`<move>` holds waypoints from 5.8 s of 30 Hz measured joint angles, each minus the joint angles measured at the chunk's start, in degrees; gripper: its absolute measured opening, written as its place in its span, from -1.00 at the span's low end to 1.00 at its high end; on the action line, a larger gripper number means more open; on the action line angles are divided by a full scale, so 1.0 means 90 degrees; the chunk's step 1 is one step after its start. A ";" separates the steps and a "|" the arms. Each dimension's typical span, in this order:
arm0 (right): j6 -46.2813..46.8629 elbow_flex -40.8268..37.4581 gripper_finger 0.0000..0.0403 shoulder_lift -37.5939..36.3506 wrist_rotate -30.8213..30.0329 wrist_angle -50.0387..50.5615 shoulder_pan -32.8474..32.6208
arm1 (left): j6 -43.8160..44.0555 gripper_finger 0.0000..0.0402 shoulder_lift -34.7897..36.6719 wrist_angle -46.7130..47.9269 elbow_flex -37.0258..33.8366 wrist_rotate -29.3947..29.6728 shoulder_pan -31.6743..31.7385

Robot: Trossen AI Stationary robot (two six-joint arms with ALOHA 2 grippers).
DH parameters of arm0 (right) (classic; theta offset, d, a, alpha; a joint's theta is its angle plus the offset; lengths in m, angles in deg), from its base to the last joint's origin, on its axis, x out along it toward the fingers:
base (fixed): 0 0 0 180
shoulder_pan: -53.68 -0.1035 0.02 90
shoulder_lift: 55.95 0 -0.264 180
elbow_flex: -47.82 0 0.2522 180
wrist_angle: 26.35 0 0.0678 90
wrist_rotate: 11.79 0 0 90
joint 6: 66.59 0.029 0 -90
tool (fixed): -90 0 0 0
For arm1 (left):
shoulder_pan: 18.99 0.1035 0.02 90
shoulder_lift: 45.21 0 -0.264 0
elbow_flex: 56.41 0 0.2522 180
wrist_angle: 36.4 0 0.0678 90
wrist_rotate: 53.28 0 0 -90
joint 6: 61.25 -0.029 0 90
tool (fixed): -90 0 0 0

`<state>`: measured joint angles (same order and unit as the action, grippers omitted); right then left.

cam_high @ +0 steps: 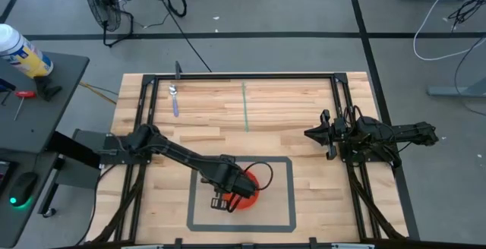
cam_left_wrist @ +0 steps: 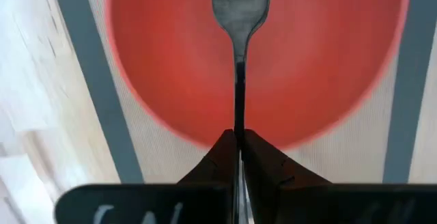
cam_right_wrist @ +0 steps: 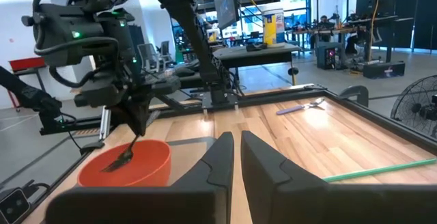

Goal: Pick & Place Utensil
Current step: Put the fork on the bowl, then put the spoon into the bowl

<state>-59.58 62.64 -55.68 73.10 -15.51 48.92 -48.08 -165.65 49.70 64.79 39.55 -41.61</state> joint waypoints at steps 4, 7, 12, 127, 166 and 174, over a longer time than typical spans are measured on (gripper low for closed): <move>0.0000 0.0000 -0.83 0.0000 0.0000 0.0000 -0.0002 | 0.0129 -0.91 0.0000 -0.0245 -0.0005 0.0000 0.0050; 0.0002 0.0000 -0.83 0.0000 0.0000 0.0000 -0.0002 | 0.0129 -0.91 0.0000 -0.0112 -0.0005 -0.0007 0.0043; 0.0000 0.0000 -0.83 0.0000 0.0000 0.0002 0.0000 | 0.0129 -0.91 0.0000 -0.0115 -0.0005 0.0014 0.0030; 0.0002 0.0000 -0.83 0.0000 0.0000 0.0000 0.0000 | 0.1003 -0.45 0.2141 0.0944 0.0000 0.2865 0.0048; 0.0000 0.0000 -0.83 0.0000 0.0000 -0.0001 0.0000 | 0.3500 -0.44 0.5335 -0.2967 -0.7585 0.3168 0.5917; 0.0002 0.0000 -0.83 0.0001 0.0000 0.0000 0.0000 | 0.3371 -0.44 0.5440 -0.5064 -0.8720 0.2533 0.6622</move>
<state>-59.57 62.64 -55.67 73.10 -15.51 48.92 -17.74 -116.69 4.12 -13.69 62.35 17.98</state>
